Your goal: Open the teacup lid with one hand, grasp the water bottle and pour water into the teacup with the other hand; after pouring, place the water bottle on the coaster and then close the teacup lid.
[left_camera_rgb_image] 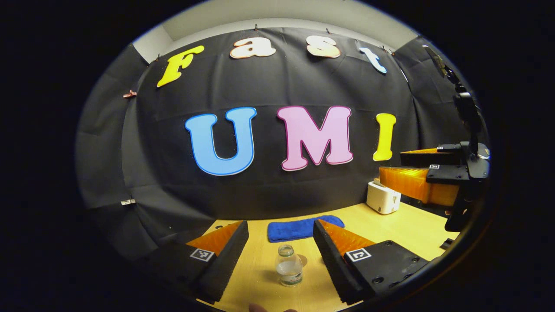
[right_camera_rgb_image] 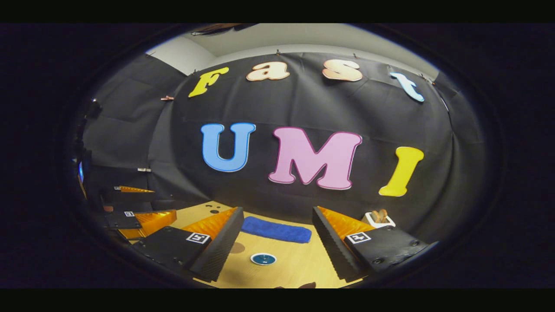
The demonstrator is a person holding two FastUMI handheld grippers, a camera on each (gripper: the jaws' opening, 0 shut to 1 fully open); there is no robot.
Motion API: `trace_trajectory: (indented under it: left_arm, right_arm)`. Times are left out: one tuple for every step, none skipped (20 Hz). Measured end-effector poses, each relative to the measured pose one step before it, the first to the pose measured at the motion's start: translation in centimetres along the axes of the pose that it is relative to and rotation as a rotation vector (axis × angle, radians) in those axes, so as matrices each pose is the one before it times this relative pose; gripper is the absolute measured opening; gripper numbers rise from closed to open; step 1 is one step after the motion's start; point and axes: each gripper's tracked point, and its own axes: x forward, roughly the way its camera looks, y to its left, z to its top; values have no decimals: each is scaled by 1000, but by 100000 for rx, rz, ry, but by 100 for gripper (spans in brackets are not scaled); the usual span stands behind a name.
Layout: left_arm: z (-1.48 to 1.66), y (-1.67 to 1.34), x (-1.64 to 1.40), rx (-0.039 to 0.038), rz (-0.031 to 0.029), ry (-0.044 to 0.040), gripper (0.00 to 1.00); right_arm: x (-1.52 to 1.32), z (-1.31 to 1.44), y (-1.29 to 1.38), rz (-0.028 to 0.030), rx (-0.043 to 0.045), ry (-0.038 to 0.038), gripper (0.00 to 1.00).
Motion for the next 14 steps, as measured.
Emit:
trace_trajectory:
  left_arm:
    - [-1135,20,270,-93,145,954,94]
    - [-1579,-71,406,-215,603,1336,95]
    - [-1396,148,413,-244,1254,1272,97]
    - [-1633,33,523,-664,800,1139,98]
    - [-1231,-78,498,-631,517,660,98]
    - [-1461,-98,498,-624,733,921,98]
    - [-1301,-107,520,-687,731,275,98]
    - [-1388,-215,503,-622,451,1131,98]
    - [-1203,-310,608,-182,-14,449,98]
    - [-1179,-408,586,-28,-190,751,98]
    - [-1204,-467,667,102,-603,1086,98]
    - [-1198,-328,616,226,-613,799,98]
    - [-1041,-394,726,517,-979,826,98]
    - [-1266,-264,655,705,-665,1077,98]
  right_arm:
    - [418,-1353,110,209,8,1131,98]
    - [371,-1401,219,674,394,1153,98]
    - [346,-1309,214,255,346,831,98]
    - [597,-1805,95,179,441,926,98]
    - [452,-1252,42,-63,184,436,98]
    - [628,-1716,41,217,173,1475,98]
    - [660,-1632,88,215,-31,937,98]
    - [641,-1544,-101,-290,-37,1353,98]
    - [672,-1597,91,520,143,1065,98]
    - [647,-1378,-6,54,41,1283,98]
    - [656,-1426,57,548,-164,1127,98]
    - [650,-1267,75,345,-117,1117,98]
    - [740,-1288,22,351,-55,1117,98]
    - [686,-1156,131,309,33,1224,98]
